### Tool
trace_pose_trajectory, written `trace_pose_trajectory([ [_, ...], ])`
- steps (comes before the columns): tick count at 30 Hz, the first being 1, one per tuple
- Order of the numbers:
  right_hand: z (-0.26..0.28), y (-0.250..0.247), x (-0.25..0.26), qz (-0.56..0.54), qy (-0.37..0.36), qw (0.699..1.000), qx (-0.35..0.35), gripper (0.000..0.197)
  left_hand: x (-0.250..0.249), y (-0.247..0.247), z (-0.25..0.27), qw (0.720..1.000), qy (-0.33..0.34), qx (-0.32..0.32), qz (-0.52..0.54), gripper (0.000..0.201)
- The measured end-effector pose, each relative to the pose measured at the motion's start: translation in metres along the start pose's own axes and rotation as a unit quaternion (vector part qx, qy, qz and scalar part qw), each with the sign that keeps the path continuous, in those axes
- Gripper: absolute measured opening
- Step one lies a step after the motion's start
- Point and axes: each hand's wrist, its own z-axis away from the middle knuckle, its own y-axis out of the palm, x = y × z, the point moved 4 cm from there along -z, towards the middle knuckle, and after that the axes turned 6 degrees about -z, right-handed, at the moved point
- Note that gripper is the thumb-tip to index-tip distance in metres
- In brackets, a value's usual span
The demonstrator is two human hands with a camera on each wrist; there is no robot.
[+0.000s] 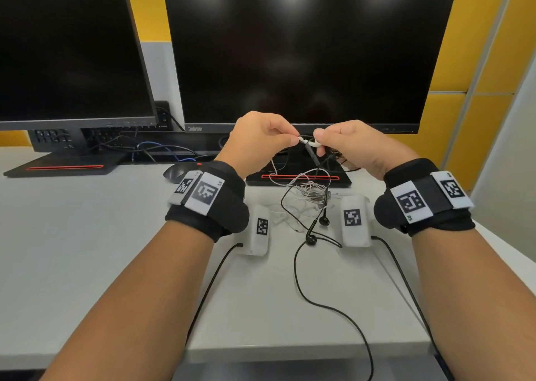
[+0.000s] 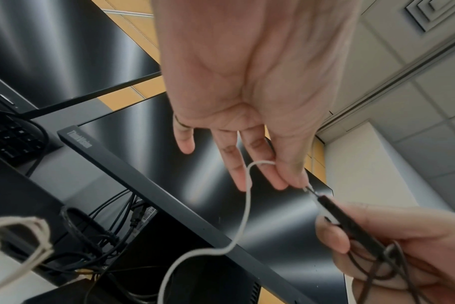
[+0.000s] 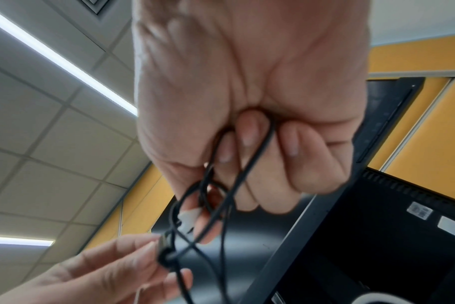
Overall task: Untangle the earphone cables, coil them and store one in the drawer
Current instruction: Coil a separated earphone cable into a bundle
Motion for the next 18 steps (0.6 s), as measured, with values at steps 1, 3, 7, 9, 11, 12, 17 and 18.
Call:
trace_pose_trajectory([
  [1,0.000,0.000,0.000,-0.006,0.007,1.000,0.000,0.041,-0.001,-0.002,0.001,1.000,0.008,-0.013,0.017,0.005],
  [3,-0.001,0.001,0.002,-0.008,0.012,1.000,-0.007,0.041,-0.003,-0.005,0.002,0.998,0.024,-0.039,0.043,0.006],
  [7,-0.002,0.001,0.002,0.020,-0.001,0.999,-0.029,0.036,-0.006,-0.007,0.008,0.993,0.064,-0.068,0.077,0.009],
  [9,0.000,0.002,0.006,0.023,-0.002,0.999,-0.029,0.036,-0.007,-0.007,0.010,0.990,0.069,-0.082,0.092,0.008],
  [11,0.000,0.003,0.009,0.006,0.000,1.000,-0.017,0.041,-0.005,-0.007,0.009,0.989,0.056,-0.092,0.100,0.007],
  [12,0.001,0.003,0.010,-0.031,0.006,0.999,-0.009,0.047,-0.003,-0.007,0.009,0.989,0.045,-0.094,0.104,0.007],
  [17,0.006,0.002,0.011,-0.073,-0.057,0.996,0.017,0.031,0.004,-0.006,0.006,0.994,0.023,-0.063,0.091,0.010],
  [18,0.006,0.001,0.010,-0.058,-0.052,0.997,0.006,0.031,0.004,-0.005,0.006,0.994,0.028,-0.053,0.095,0.009],
])
